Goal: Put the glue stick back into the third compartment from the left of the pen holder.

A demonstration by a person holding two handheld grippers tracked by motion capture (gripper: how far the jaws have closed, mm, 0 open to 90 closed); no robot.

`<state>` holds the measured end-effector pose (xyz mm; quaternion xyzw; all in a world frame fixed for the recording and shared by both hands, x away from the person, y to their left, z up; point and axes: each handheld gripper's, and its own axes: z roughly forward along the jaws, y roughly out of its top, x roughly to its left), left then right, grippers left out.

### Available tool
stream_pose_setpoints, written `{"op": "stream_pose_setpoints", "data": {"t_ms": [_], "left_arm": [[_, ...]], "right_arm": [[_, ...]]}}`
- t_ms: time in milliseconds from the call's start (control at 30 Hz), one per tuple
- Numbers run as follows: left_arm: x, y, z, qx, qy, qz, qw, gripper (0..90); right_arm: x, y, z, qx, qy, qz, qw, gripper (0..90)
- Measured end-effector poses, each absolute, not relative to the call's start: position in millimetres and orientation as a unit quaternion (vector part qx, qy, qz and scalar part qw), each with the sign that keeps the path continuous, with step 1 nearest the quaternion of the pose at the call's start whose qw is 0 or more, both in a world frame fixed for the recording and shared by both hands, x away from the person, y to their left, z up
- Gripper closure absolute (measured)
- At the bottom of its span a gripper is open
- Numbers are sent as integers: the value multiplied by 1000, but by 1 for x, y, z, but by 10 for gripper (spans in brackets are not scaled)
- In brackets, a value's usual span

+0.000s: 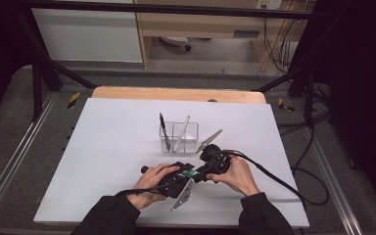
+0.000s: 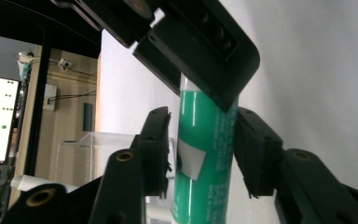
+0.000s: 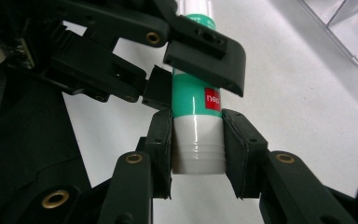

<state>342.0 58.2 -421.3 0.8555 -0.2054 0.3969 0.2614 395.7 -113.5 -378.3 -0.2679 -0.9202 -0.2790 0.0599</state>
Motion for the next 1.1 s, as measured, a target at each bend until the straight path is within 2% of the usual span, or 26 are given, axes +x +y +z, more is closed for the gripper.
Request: {"op": "stream_pose_setpoints", "data": {"t_ms": [133, 533, 800, 900, 1100], "left_arm": [[341, 58, -422, 853, -210, 400, 261, 626], [340, 59, -421, 848, -227, 408, 250, 649], [340, 59, -421, 855, -210, 397, 260, 651], [341, 61, -422, 860, -201, 391, 259, 651], [346, 69, -425, 870, -166, 380, 266, 651]], "right_arm": [[397, -114, -378, -271, -919, -281, 59, 655], [397, -114, -378, -277, -916, -282, 67, 654], [396, -115, -377, -279, -914, -285, 68, 643], [395, -117, -375, -280, -912, -293, 64, 608], [391, -132, -366, -284, -900, -328, 45, 459]]}}
